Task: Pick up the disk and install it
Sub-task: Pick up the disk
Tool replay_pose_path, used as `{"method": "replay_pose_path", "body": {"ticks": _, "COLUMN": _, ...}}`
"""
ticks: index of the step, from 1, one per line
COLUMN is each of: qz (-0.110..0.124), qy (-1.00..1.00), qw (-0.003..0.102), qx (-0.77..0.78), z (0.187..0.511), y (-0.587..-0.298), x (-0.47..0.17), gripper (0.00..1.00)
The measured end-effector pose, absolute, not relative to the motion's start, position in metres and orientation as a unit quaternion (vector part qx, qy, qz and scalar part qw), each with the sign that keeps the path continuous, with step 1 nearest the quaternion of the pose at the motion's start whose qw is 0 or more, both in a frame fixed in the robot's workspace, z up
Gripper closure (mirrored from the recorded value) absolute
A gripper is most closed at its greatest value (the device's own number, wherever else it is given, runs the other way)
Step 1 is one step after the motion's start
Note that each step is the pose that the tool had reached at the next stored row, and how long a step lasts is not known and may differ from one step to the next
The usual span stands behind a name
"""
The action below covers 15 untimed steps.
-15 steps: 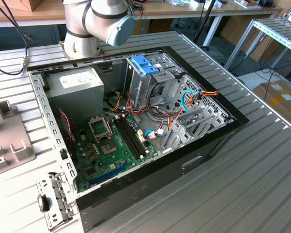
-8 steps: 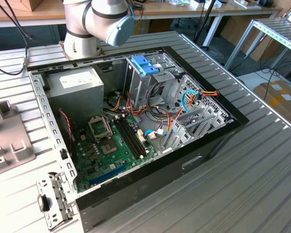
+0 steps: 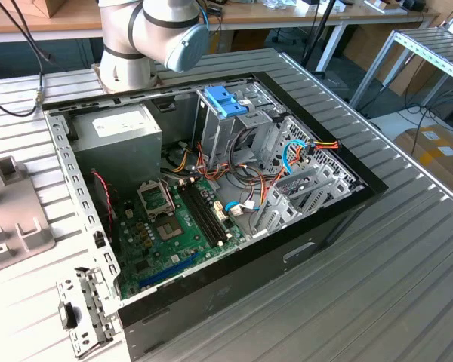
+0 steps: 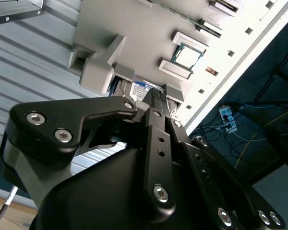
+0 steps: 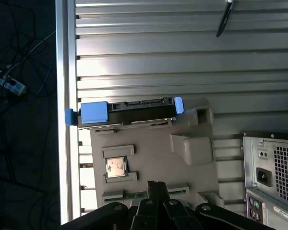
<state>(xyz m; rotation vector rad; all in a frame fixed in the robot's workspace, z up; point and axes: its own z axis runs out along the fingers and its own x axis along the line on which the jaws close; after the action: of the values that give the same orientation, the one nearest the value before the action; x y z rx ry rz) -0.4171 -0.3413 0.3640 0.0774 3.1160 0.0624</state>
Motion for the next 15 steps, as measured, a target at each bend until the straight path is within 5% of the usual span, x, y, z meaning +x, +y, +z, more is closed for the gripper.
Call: {"method": "replay_pose_path", "body": {"ticks": 15, "qz": 0.02, "qy": 1.0, "qw": 0.011, "qx": -0.016, "z": 0.364, "y": -0.3412, "x": -0.4169, "gripper": 0.89}}
